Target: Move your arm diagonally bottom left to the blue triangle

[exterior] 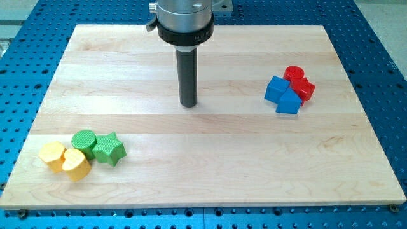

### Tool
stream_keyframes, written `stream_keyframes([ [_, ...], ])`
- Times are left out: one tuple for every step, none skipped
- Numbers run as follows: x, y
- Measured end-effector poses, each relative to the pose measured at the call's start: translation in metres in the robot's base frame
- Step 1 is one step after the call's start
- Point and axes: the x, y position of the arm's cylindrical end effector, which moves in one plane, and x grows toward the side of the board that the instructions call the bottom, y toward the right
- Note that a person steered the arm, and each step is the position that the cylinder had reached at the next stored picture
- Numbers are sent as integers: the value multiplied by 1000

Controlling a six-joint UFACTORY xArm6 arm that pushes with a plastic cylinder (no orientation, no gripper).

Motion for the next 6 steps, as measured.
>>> stream_keyframes([
  [0,0],
  [-5,1],
  [-5,1],
  [29,17],
  [48,97],
  [50,150],
])
